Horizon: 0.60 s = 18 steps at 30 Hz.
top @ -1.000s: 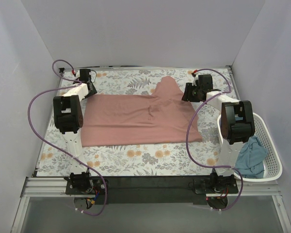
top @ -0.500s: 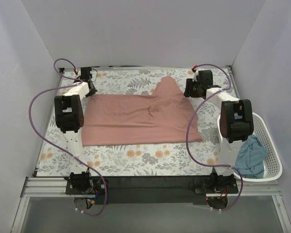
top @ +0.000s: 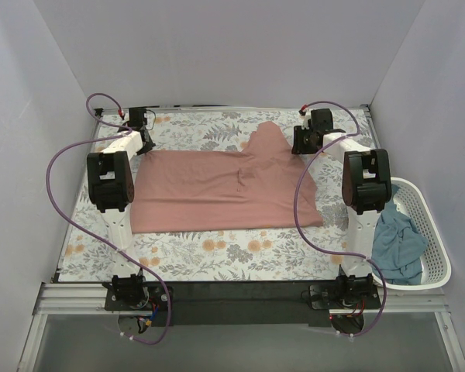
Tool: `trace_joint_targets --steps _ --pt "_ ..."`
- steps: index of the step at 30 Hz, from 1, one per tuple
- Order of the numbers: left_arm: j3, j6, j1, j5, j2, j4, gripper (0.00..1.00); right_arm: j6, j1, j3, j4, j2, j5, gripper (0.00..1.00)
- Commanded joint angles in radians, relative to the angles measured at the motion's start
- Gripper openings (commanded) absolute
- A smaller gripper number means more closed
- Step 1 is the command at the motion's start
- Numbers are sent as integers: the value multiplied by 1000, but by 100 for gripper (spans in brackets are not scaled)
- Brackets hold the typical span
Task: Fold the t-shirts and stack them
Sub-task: Fold the tshirt
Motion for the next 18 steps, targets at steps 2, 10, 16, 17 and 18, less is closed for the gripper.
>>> trace_joint_targets --steps 2,10,16,17,18 --pt "-38 18 4 -1 34 -66 0 -25 -4 19 -34 -4 -40 45" --pt "-39 18 6 -7 35 -67 0 -31 -4 22 -59 33 -54 33" --pt "-42 20 7 -21 40 -66 0 -43 -8 28 -77 35 -43 9" --pt "-41 20 7 -27 35 -66 0 -43 -11 30 -79 33 -45 4" --pt "-42 20 9 -53 32 -66 0 -41 -20 34 -80 27 -48 1"
